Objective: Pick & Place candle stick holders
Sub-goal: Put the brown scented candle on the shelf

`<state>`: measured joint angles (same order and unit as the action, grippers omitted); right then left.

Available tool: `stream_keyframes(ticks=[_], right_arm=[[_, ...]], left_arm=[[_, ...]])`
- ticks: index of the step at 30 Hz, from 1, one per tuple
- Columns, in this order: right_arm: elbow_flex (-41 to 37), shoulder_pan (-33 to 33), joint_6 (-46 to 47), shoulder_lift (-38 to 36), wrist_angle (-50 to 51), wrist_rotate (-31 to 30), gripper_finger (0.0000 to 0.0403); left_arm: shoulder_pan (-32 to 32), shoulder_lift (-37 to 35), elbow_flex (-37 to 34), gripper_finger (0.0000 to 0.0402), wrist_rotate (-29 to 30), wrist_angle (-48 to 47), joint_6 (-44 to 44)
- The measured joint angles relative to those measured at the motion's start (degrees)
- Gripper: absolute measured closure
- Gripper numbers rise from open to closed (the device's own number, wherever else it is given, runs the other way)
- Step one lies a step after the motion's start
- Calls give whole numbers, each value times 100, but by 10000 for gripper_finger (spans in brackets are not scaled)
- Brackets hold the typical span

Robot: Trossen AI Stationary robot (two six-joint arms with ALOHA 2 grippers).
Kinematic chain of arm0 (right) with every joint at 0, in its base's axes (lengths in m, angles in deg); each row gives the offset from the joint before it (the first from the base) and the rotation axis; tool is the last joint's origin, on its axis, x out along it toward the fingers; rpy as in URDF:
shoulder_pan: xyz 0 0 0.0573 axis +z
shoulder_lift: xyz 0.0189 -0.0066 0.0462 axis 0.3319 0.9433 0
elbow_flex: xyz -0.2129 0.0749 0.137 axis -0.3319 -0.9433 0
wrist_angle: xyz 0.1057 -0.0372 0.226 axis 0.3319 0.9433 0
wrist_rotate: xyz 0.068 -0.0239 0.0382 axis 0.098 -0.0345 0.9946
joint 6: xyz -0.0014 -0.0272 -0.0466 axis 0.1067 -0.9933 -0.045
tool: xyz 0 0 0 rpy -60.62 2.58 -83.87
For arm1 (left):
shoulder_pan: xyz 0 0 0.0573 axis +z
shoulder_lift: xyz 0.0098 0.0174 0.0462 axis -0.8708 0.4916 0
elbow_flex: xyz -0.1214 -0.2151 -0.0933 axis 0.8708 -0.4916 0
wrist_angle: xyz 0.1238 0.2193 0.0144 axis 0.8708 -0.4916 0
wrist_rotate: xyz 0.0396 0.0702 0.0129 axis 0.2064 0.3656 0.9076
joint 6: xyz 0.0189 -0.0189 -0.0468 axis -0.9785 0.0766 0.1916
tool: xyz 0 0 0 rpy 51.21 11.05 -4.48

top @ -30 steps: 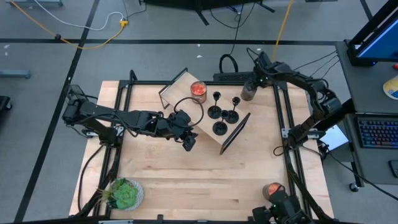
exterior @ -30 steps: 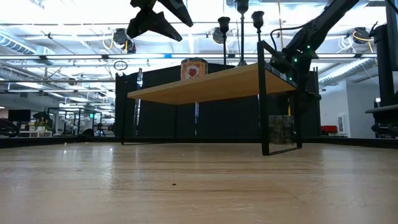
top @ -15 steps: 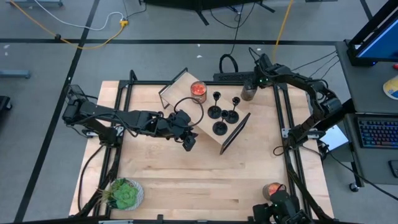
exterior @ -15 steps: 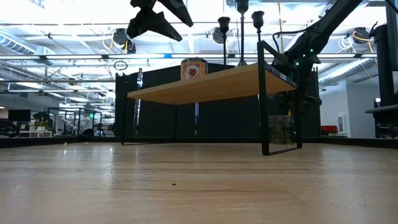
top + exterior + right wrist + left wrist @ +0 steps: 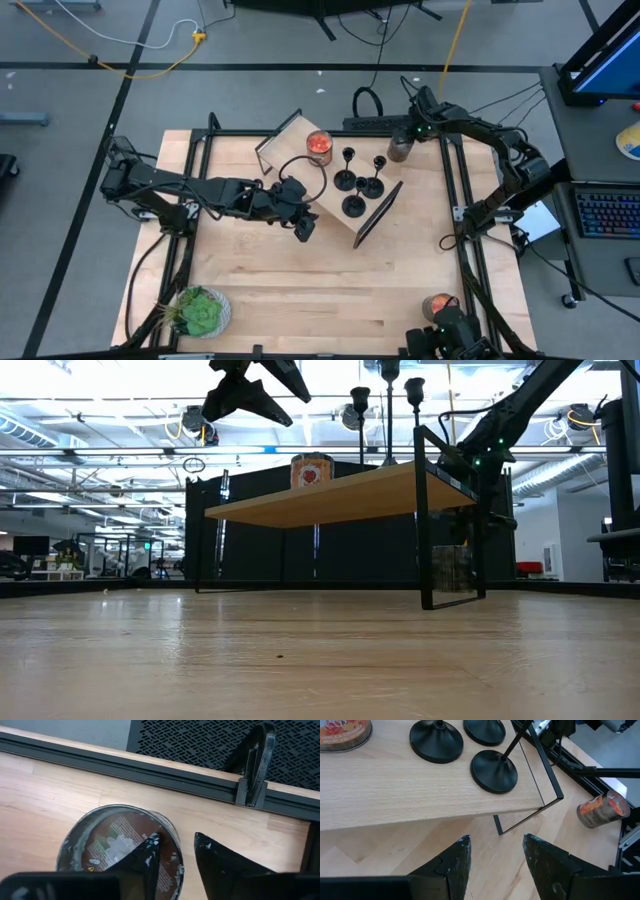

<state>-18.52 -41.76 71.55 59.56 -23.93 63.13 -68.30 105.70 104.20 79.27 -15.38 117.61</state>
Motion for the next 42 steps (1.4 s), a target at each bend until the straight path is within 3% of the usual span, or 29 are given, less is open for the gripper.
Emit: stream_keyframes(ticks=[11, 23, 42], right_arm=[[-820, 0, 103, -19, -621, -33, 393], [-903, 0, 62, -585, -614, -201, 401], [-915, 345, 455, -2367, 1070, -793, 403]], left_arm=[[0, 0, 0, 213, 0, 0, 225], [0, -1, 0, 213, 0, 0, 299], [0, -1, 0, 213, 2, 415, 103]])
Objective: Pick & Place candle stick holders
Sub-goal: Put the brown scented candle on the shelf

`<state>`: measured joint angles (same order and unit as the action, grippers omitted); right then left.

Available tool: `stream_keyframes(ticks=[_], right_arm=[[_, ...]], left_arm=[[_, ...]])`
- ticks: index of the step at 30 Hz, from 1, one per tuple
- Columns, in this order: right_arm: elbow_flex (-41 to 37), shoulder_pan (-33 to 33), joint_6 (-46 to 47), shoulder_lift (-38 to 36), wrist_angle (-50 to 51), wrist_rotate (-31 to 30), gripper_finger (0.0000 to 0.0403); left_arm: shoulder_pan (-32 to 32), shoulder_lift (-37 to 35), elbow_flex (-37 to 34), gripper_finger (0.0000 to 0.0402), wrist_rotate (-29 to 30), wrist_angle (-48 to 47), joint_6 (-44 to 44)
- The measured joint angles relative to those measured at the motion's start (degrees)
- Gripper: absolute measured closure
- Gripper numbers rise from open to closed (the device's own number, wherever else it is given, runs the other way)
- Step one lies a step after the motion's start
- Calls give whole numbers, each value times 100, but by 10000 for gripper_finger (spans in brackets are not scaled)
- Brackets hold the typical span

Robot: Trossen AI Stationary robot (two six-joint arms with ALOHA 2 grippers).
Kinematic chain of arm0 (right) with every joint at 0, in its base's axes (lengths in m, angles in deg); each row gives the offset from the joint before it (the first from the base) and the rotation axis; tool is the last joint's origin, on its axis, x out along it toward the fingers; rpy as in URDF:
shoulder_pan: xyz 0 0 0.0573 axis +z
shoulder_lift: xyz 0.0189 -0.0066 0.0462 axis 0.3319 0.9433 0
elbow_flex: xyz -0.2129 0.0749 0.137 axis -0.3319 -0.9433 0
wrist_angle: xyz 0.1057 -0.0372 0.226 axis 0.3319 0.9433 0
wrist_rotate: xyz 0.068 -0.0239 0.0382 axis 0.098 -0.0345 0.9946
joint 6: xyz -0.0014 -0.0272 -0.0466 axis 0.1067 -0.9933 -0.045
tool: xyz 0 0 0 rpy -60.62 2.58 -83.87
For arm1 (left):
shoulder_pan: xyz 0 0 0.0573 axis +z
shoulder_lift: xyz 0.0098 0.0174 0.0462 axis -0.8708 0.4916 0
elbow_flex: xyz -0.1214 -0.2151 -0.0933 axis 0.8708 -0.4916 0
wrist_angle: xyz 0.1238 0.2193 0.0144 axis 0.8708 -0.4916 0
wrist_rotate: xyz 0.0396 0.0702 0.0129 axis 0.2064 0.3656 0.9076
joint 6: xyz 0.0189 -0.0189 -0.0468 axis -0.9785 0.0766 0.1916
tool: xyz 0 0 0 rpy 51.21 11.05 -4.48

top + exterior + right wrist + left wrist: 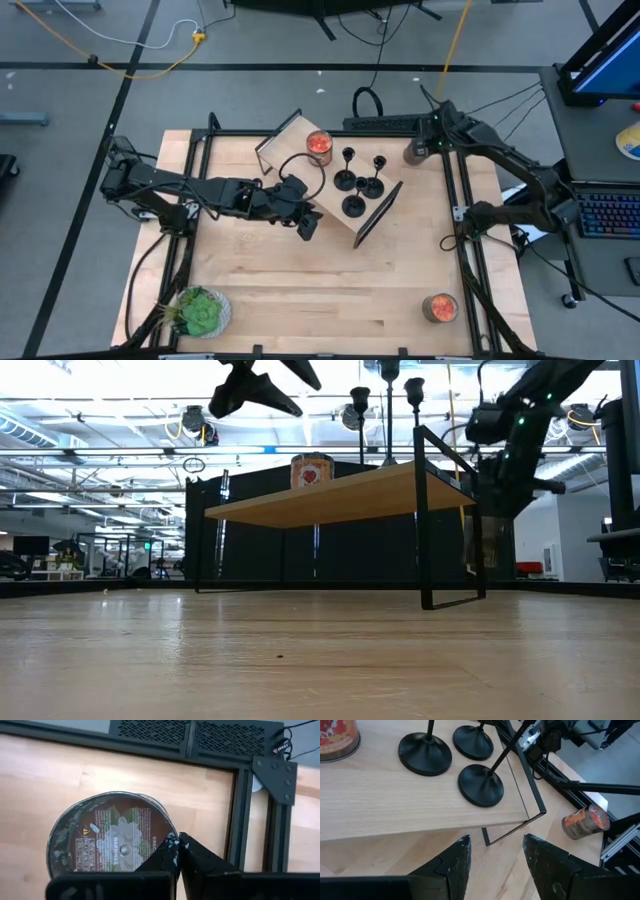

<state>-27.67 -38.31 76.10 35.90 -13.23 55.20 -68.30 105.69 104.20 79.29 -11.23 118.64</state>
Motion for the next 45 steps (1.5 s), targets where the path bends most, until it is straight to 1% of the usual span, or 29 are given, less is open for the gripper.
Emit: stream_keyframes(ticks=[8, 12, 15, 18, 23, 26, 29, 32, 35, 41, 45], right_arm=[[16, 721, 742, -464, 1025, -744, 403], [16, 1055, 1065, -642, 1582, -876, 403], [16, 1307, 1310, -753, 1890, -877, 403], [18, 1616, 1526, -811, 2145, -847, 403], [18, 2223, 1841, -826, 2417, -480, 403], [18, 2651, 2020, -826, 2460, -228, 403], [20, 3066, 2268, -826, 2716, -84, 403], [20, 3491, 2533, -826, 2998, 91, 403], [20, 3922, 2756, -826, 3120, 389, 403], [25, 4878, 3495, -824, 3061, 870, 403], [22, 5602, 4111, -821, 2707, 1111, 403]], left_arm=[[0, 0, 0, 213, 0, 22, 127], [0, 0, 0, 213, -7, 22, 144], [0, 0, 0, 213, -144, 27, 158], [0, 0, 0, 213, -147, 37, 163], [-15, 0, 0, 213, -184, 37, 202], [-45, 0, 0, 213, -365, 37, 221], [-147, 1, 0, 213, -495, 37, 138], [-274, 13, 0, 213, -488, 37, 93], [-408, 15, 0, 213, -449, 35, -103], [-594, 17, 0, 213, -439, 35, -342], [-693, 17, 0, 213, -439, 33, -500]])
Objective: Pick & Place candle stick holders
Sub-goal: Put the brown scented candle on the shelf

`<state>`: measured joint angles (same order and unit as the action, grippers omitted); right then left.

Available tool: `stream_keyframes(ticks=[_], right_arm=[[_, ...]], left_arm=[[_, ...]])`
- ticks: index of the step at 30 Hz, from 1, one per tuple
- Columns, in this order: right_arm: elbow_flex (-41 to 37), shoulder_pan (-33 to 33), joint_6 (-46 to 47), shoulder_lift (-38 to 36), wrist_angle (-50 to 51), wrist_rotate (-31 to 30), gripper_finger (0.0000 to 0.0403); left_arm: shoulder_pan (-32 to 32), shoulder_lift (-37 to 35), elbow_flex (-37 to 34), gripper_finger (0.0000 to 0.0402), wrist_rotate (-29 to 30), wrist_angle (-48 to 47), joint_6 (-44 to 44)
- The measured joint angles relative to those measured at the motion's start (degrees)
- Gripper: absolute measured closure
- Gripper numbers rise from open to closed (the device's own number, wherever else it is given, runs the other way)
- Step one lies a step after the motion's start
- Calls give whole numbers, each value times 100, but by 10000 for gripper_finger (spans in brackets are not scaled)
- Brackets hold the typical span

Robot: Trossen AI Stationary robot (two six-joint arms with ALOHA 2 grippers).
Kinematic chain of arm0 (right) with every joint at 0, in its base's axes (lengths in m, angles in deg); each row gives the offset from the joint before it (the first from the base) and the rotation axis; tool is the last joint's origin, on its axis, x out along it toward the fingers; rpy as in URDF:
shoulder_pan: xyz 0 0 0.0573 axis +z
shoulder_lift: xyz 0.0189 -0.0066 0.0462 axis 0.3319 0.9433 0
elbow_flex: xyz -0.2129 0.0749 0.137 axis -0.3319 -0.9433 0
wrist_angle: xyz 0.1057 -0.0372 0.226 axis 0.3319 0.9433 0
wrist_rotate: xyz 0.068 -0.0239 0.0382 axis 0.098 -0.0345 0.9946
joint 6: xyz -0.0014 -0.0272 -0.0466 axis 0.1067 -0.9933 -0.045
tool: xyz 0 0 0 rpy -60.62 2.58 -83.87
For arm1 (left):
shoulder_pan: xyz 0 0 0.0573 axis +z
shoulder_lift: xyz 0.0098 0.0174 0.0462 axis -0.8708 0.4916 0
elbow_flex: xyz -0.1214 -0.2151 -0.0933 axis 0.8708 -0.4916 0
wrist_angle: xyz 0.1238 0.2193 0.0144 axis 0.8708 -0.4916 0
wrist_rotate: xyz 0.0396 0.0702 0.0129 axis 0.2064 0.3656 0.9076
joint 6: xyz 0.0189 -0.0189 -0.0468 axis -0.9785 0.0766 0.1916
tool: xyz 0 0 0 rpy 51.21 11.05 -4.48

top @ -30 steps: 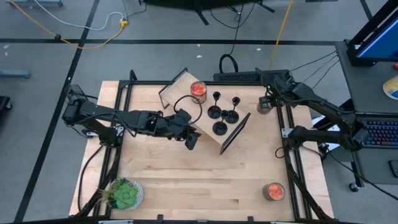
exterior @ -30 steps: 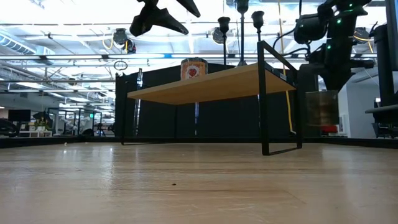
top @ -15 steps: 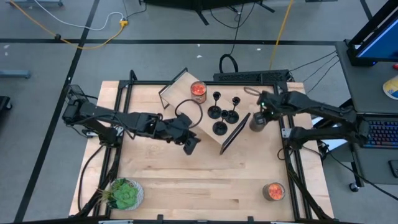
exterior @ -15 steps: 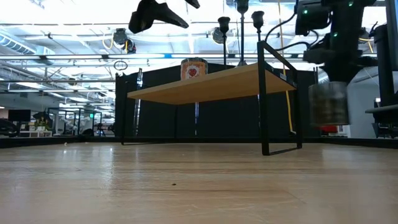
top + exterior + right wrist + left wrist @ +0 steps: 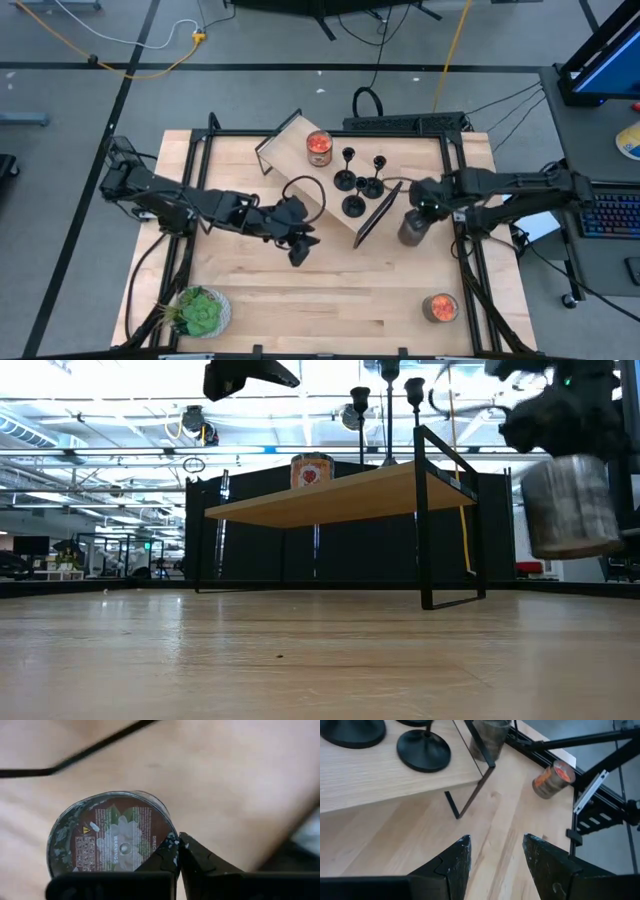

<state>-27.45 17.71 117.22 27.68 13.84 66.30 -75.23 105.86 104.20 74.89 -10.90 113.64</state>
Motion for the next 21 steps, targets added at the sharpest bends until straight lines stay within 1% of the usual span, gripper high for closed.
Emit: stream_keyframes(ticks=[3, 6, 12, 16, 21], right_arm=[[2, 547, 515, 10, -446, 142, 403], [4, 1110, 1033, 78, -872, 138, 403], [7, 2085, 1880, 457, -2070, 124, 403], [6, 2507, 2174, 837, -3074, -27, 403], [4, 2791, 2286, 1340, -4116, -168, 403]], left_arm=[[-63, 0, 0, 213, 2, -1, -89], [-153, 3, 0, 213, 2, -16, -180], [-432, 231, -7, 213, 11, -3, -381], [-673, 543, -7, 213, 7, 199, -715], [-833, 989, -6, 213, 0, 871, -1154]])
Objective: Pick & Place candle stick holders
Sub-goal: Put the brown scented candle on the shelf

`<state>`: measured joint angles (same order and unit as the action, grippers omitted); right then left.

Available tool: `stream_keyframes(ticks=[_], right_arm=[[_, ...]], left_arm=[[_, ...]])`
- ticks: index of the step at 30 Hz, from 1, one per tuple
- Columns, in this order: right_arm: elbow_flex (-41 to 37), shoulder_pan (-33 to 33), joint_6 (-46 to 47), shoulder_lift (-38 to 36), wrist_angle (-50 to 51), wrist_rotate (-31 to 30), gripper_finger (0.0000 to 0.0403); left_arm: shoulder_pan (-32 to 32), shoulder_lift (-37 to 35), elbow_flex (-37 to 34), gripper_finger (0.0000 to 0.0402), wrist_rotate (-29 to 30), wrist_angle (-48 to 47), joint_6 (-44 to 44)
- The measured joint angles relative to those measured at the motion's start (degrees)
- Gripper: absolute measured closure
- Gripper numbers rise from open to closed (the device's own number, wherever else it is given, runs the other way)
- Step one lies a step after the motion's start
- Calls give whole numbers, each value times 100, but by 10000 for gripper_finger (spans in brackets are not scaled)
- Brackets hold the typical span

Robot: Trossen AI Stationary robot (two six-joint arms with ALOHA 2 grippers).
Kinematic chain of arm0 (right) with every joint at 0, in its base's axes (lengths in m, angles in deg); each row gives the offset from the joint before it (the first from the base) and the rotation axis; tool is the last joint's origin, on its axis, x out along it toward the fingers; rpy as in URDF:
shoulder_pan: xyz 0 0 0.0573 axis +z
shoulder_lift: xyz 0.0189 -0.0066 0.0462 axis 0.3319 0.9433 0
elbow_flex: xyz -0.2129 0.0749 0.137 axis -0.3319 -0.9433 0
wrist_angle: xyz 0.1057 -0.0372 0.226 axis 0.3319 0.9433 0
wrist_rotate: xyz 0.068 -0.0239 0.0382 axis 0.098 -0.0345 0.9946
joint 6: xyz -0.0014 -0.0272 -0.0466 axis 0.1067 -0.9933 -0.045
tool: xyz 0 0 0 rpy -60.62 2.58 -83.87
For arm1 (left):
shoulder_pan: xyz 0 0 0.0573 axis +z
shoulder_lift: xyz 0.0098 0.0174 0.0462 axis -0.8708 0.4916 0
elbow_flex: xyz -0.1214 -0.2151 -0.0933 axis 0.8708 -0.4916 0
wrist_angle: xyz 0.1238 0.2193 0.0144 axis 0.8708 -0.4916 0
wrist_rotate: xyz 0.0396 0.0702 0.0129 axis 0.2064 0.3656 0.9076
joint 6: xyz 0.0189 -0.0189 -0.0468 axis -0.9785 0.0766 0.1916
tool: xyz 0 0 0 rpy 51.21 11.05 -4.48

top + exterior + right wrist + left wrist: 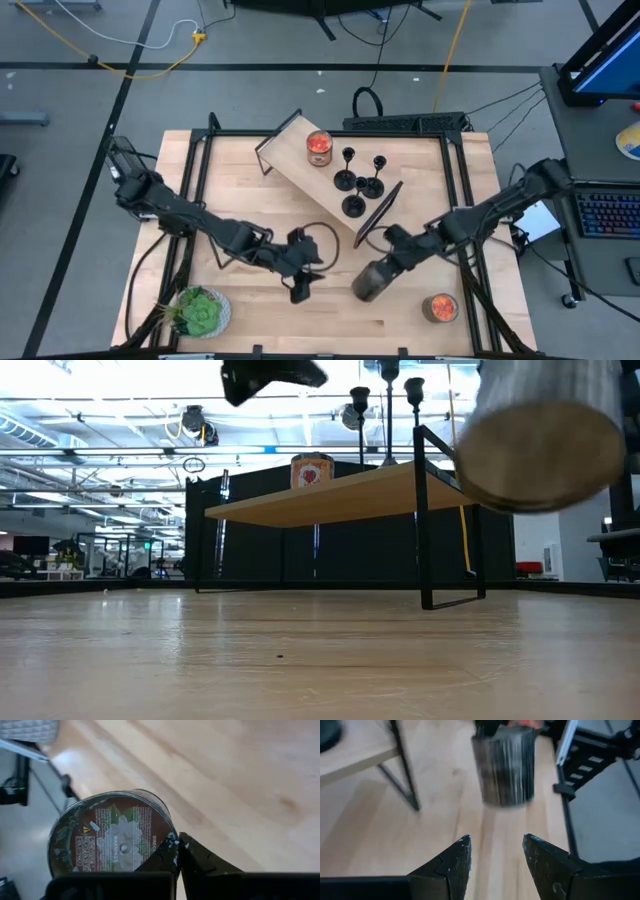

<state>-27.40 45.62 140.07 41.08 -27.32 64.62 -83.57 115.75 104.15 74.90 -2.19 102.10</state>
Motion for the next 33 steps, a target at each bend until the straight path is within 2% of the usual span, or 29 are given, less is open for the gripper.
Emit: stream_keyframes(ticks=[4, 10, 16, 25, 28, 33], right_arm=[[0, 64, -21, 328, -611, -35, 403], [0, 62, -348, 607, -1090, -323, 403], [-7, 76, -492, 716, -1036, -357, 403], [-4, 90, -750, 712, -1053, -475, 403], [-5, 90, -796, 712, -1075, -475, 403], [-5, 90, -890, 712, -1249, -475, 403]], left_arm=[[-24, 354, -1, 213, 1, 430, -314], [1, 727, -1, 213, -246, 1168, -202], [-2, 941, 0, 213, -473, 1826, 480], [1, 965, 1, 209, -611, 1827, 1128], [1, 965, 1, 183, -610, 1836, 1266], [18, 965, 1, 96, -451, 1841, 1400]])
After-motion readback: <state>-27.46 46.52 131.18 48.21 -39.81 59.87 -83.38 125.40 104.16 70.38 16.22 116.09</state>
